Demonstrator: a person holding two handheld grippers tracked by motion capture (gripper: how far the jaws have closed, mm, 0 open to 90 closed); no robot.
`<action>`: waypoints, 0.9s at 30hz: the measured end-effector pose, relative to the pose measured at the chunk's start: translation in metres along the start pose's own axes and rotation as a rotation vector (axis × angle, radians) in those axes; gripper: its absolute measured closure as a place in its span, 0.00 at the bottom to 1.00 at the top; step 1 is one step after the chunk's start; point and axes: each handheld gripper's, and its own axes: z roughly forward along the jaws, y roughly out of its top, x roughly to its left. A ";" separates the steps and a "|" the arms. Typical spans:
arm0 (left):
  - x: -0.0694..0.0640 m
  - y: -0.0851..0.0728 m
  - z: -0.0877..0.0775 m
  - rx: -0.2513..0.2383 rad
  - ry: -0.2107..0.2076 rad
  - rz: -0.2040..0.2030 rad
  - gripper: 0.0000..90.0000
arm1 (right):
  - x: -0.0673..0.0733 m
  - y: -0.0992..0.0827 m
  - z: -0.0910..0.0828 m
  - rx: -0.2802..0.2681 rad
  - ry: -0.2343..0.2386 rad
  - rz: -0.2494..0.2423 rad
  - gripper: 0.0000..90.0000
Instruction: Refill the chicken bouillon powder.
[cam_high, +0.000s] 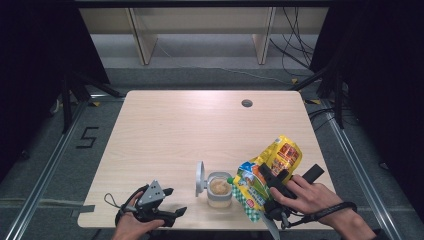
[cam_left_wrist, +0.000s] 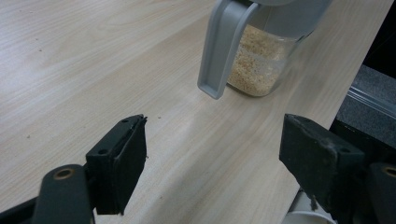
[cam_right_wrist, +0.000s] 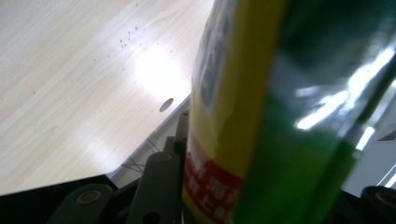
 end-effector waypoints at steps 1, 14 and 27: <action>-0.001 0.000 0.001 -0.008 0.000 -0.008 0.25 | 0.002 0.000 0.000 -0.010 -0.001 0.021 0.79; 0.000 0.000 0.000 -0.001 0.000 -0.004 0.25 | 0.022 0.005 -0.002 -0.033 -0.062 0.306 0.80; 0.000 0.000 -0.001 -0.001 -0.003 -0.013 0.25 | 0.039 0.010 0.005 -0.109 -0.096 0.633 0.80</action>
